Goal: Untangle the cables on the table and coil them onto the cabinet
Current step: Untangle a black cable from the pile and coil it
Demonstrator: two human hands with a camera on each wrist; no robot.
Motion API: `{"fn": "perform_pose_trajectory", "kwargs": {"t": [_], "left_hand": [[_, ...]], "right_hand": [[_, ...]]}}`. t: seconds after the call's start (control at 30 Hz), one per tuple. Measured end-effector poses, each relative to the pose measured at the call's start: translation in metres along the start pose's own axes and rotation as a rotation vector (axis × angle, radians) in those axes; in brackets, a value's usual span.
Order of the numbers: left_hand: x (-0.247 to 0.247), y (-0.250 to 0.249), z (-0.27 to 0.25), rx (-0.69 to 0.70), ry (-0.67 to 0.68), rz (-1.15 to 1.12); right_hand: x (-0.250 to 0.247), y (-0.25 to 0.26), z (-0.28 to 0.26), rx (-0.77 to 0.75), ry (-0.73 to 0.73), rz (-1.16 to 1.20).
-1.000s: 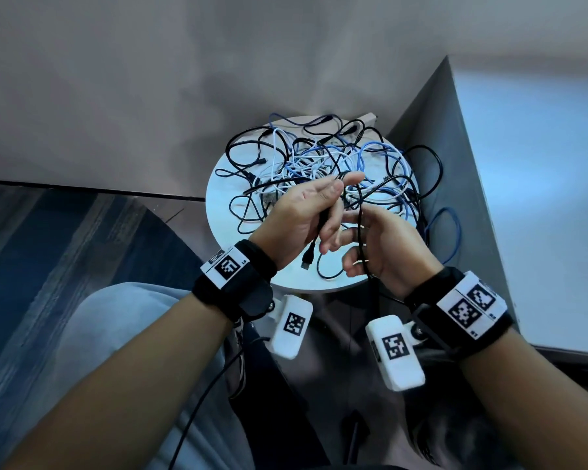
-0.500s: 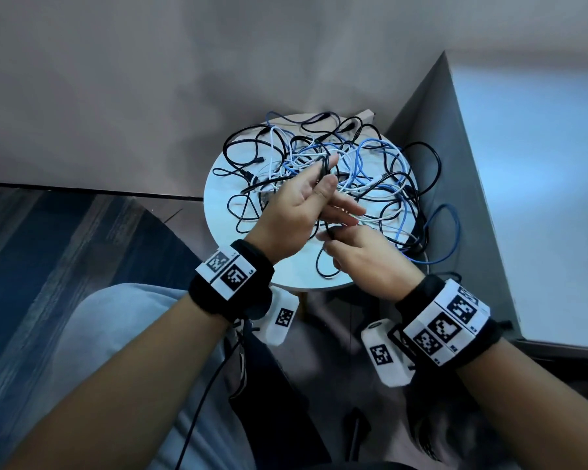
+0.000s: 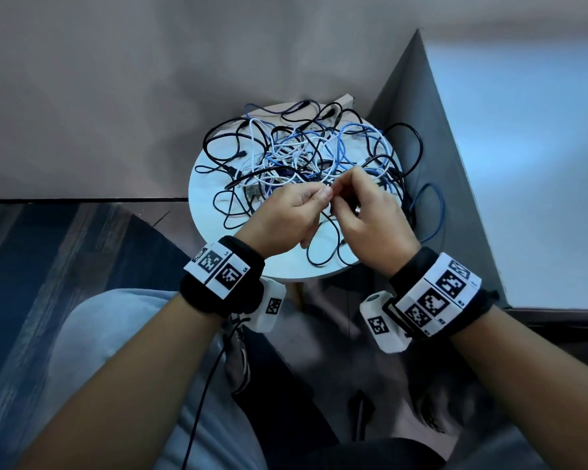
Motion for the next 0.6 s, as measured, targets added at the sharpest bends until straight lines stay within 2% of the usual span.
{"fn": "perform_pose_trajectory", "kwargs": {"t": [0.1, 0.23, 0.4, 0.6], "left_hand": [[-0.003, 0.004, 0.0, -0.067, -0.006, -0.036], [0.0, 0.004, -0.001, -0.102, 0.049, -0.298], [0.002, 0.0, -0.002, -0.145, 0.096, -0.627], [0.008, -0.006, -0.003, -0.106, 0.156, -0.71]], "right_hand": [[-0.002, -0.005, 0.004, -0.001, -0.019, 0.0], [-0.002, -0.005, 0.006, -0.006, -0.014, 0.032], [0.001, -0.008, 0.007, 0.01, 0.035, 0.295], [-0.006, -0.01, 0.012, -0.039, -0.003, 0.468]]}}
Point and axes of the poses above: each hand's wrist, its own z-axis towards the middle knuckle, its own x-axis out of the palm, y = z × x, the point moved 8 cm from there along z, towards the middle knuckle, and after that the axes turned 11 degrees about -z, right-handed, at the moved point
